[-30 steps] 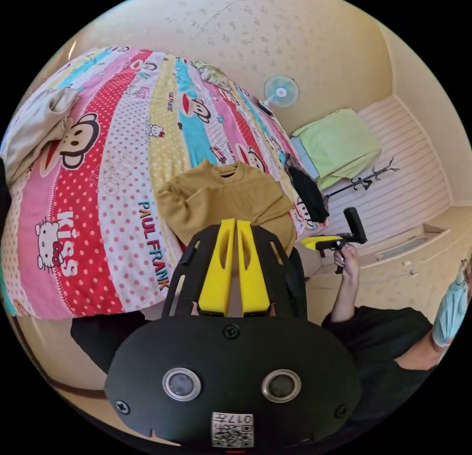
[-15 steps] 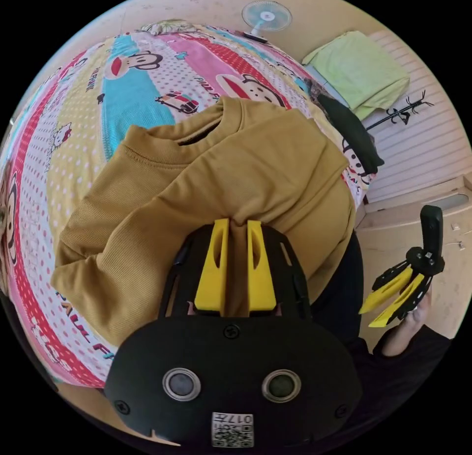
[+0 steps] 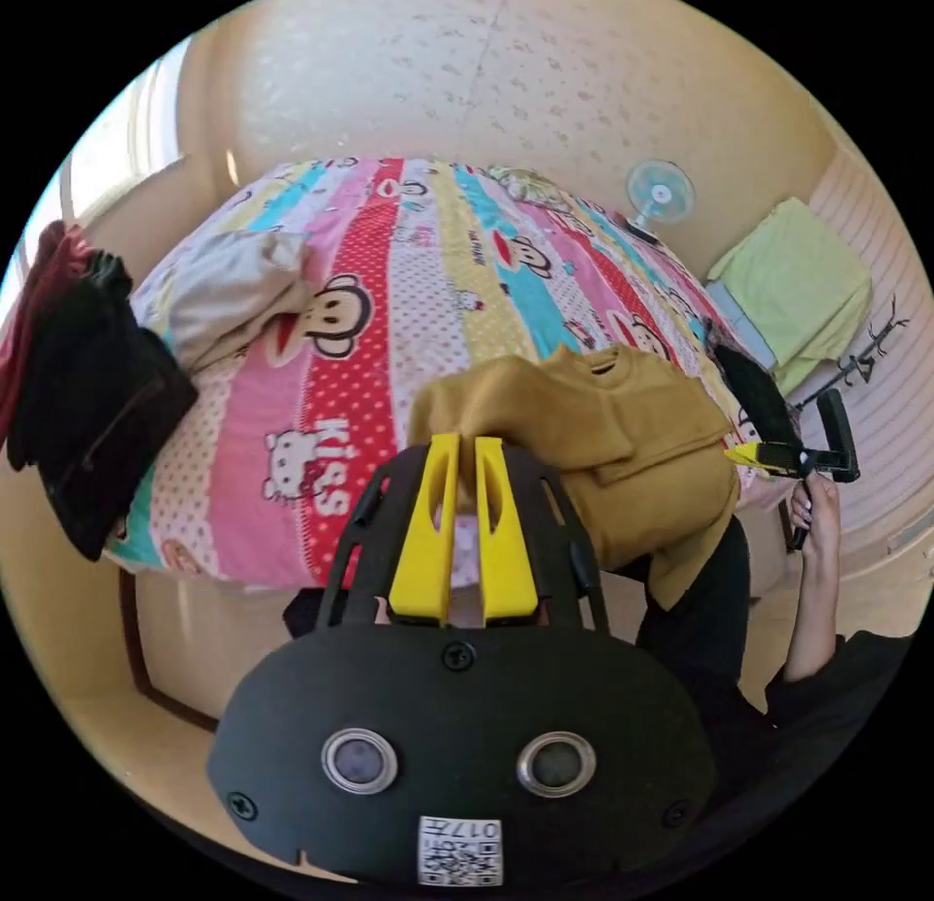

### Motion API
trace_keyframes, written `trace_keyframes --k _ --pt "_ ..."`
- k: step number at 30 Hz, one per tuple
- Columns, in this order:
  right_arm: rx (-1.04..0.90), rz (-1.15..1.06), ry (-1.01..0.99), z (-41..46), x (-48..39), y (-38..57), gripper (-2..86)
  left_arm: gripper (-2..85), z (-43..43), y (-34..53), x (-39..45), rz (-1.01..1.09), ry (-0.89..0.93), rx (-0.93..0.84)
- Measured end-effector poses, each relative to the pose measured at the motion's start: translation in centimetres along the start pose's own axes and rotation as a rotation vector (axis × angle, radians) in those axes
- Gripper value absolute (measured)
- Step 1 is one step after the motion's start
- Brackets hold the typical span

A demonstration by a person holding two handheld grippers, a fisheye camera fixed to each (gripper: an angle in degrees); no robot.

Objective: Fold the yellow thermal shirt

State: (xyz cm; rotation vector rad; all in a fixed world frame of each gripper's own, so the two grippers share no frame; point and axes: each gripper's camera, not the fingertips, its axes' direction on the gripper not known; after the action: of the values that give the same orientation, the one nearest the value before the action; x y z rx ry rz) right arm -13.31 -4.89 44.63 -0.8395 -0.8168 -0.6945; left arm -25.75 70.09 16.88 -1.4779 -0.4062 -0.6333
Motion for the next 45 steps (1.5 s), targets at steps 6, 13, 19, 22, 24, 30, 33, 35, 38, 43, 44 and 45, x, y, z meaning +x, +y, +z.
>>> trace_keyframes --k 6,13,19,22,24,30,33,35,38,43,44,45 --pt "-0.168 -0.084 0.176 10.8 -4.7 -5.9 13.9 -0.1 -1.4 7.0 -9.8 -0.203 0.073 -0.048" --pt "-0.223 -0.286 0.546 10.7 -11.0 -4.2 5.2 5.1 -0.1 5.8 -9.5 -0.121 0.165 -0.193" --pt "0.16 0.084 0.815 -8.6 -4.2 1.6 5.5 11.0 0.2 0.0 -4.8 0.033 0.409 -0.132" --pt "0.233 0.436 0.723 -16.7 3.2 8.7 6.4 10.3 2.1 -3.8 -2.2 0.118 0.44 -0.193" --pt "0.288 0.515 0.606 -18.7 5.7 13.5 6.8 11.6 4.7 -6.2 0.1 0.141 0.302 -0.231" --pt "0.143 0.606 0.483 -15.2 9.2 21.0 9.9 10.6 12.7 -7.3 2.8 0.117 0.048 -0.36" --pt "0.143 0.563 0.407 -13.7 8.7 21.1 11.1 7.8 12.2 -7.4 1.2 0.091 0.098 -0.373" --pt "0.166 0.515 0.345 -13.7 7.8 20.1 11.8 5.1 11.5 -7.4 -0.7 0.075 0.17 -0.396" --pt "0.204 0.392 0.296 -14.2 5.2 17.1 12.6 3.8 8.4 -5.9 -4.8 0.006 0.223 -0.377" --pt "0.19 0.204 0.342 -14.3 1.2 11.1 12.8 4.0 -2.4 0.1 -11.4 -0.227 -0.073 -0.112" --pt "0.19 0.183 0.345 -14.3 0.8 10.5 12.9 4.7 -4.7 1.4 -12.6 -0.269 -0.122 -0.082" --pt "0.183 0.141 0.352 -14.3 0.1 9.2 13.0 5.6 -6.5 2.1 -13.2 -0.282 -0.128 -0.07"
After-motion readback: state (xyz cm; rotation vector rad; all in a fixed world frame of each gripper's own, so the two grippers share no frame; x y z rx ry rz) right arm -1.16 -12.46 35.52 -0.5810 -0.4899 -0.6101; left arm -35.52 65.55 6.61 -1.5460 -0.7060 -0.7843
